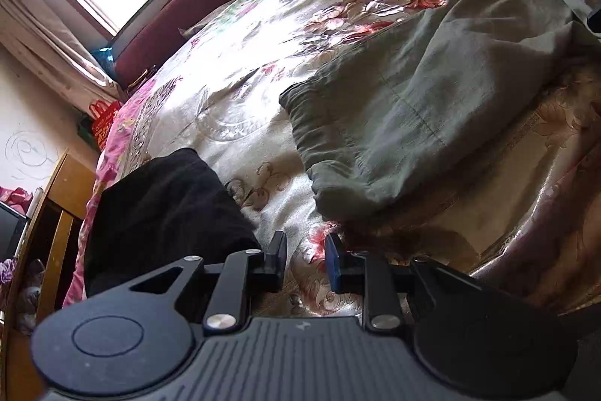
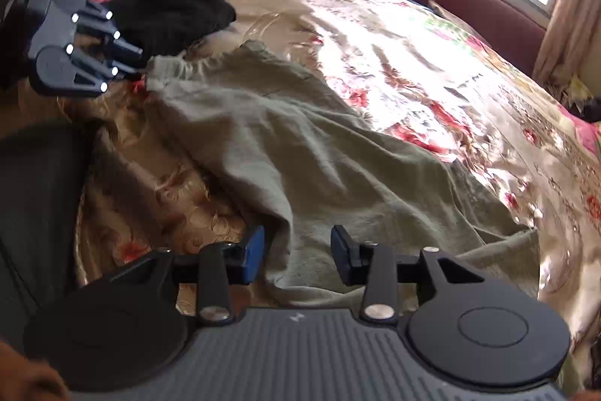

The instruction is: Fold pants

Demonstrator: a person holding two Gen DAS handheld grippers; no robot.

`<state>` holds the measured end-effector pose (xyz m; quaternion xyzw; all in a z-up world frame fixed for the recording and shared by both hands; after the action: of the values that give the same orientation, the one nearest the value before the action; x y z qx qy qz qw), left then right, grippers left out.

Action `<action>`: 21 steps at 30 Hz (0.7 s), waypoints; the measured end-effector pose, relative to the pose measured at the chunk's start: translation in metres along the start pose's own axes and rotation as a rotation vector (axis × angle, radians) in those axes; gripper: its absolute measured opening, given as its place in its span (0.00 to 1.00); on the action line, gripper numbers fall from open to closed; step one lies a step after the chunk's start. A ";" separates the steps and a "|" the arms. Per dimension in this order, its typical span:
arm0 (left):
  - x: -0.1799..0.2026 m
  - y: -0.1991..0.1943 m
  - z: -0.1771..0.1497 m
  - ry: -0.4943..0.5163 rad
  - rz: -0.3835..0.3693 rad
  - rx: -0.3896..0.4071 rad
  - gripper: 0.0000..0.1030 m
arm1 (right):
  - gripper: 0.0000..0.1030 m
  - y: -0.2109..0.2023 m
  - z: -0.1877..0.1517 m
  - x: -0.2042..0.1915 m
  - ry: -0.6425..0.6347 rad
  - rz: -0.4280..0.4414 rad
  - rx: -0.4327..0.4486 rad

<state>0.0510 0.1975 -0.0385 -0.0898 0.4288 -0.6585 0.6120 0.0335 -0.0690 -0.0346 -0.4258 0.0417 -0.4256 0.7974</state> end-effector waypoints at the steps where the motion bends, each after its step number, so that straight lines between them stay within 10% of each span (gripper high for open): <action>1: -0.002 -0.004 0.002 -0.015 0.005 0.003 0.39 | 0.38 -0.009 0.001 0.009 0.049 -0.005 0.022; 6: 0.027 -0.030 0.044 -0.064 -0.092 0.102 0.39 | 0.42 -0.016 0.000 0.098 0.222 -0.183 0.044; 13: 0.159 -0.034 0.118 0.017 -0.396 0.230 0.40 | 0.43 0.071 -0.023 0.223 0.196 -0.350 -0.187; 21: 0.235 -0.004 0.140 0.054 -0.576 0.115 0.40 | 0.43 0.124 -0.039 0.231 0.293 0.040 -0.357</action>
<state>0.0828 -0.0740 -0.0455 -0.1554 0.3636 -0.8304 0.3925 0.2428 -0.2245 -0.0795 -0.4929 0.2401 -0.4530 0.7030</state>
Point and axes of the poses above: each gripper's, at about its wrist camera, not at the fingertips, and y roughly the way its jaws point, x to its right, z to its top, the point moved 9 cm from there along y, roughly the way its jaws point, and after that the axes turned 11 degrees about -y, right-handed, at the moved point
